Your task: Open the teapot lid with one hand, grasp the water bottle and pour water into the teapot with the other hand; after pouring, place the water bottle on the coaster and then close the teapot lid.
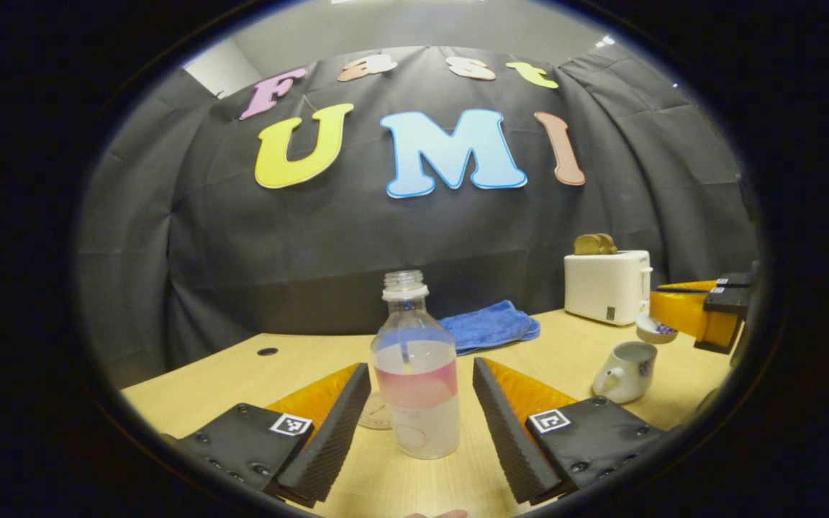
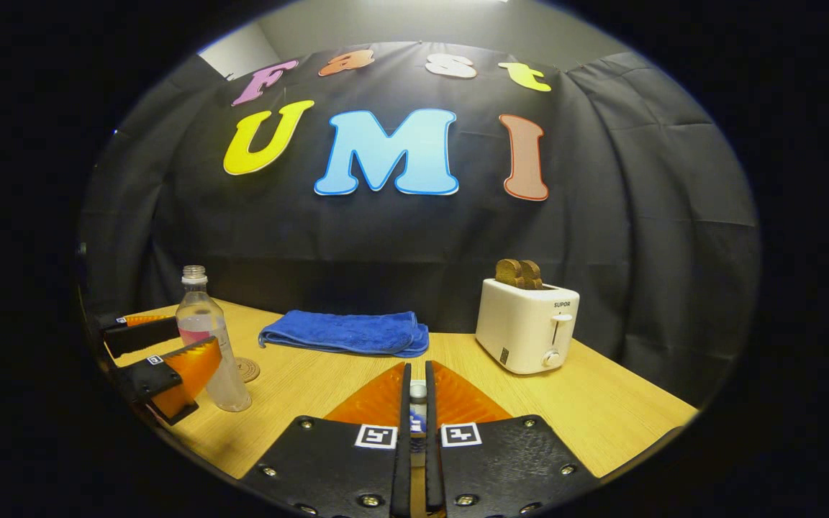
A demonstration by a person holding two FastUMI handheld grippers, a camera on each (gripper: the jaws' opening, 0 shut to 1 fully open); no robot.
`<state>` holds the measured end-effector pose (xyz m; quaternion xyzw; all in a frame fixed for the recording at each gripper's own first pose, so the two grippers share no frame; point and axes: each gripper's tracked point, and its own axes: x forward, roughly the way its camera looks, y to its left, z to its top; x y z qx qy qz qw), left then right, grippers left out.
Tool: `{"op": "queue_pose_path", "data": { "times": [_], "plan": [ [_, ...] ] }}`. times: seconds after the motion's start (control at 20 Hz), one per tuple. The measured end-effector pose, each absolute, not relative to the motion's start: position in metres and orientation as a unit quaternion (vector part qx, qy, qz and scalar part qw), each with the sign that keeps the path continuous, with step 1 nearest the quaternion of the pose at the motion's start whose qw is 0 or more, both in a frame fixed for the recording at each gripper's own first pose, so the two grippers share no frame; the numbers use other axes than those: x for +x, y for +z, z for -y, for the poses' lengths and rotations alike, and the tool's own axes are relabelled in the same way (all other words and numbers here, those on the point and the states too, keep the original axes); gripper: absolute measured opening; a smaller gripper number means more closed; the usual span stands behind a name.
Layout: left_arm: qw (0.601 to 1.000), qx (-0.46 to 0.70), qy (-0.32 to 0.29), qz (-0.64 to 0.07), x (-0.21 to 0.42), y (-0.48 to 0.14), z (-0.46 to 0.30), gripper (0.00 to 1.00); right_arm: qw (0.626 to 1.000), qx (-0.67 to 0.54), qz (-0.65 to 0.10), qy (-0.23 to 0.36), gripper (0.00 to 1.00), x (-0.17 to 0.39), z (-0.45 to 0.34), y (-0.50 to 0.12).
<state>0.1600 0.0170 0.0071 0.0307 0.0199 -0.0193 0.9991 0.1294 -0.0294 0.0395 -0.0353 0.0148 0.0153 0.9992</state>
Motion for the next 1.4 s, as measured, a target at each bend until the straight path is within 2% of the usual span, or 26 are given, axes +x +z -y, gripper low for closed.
{"op": "queue_pose_path", "data": {
  "times": [0.6,0.7,1.2,1.4],
  "plan": [
    [0.998,0.006,-0.027,-0.050,0.203,-0.017,-0.022,0.99,0.999,-0.023,-0.013,0.024,0.08,0.117,0.034,0.041],
    [0.998,0.001,-0.022,-0.053,0.198,-0.014,-0.027,0.88,0.999,-0.014,-0.015,0.027,0.08,0.108,0.034,0.041],
    [0.994,0.074,-0.040,-0.067,0.194,-0.010,-0.012,0.87,0.999,-0.002,0.009,0.032,0.08,0.014,0.048,0.047],
    [0.984,0.155,-0.054,-0.075,0.191,-0.008,0.005,0.87,0.999,-0.003,-0.001,0.041,0.08,-0.016,0.049,0.035]
  ]
}}
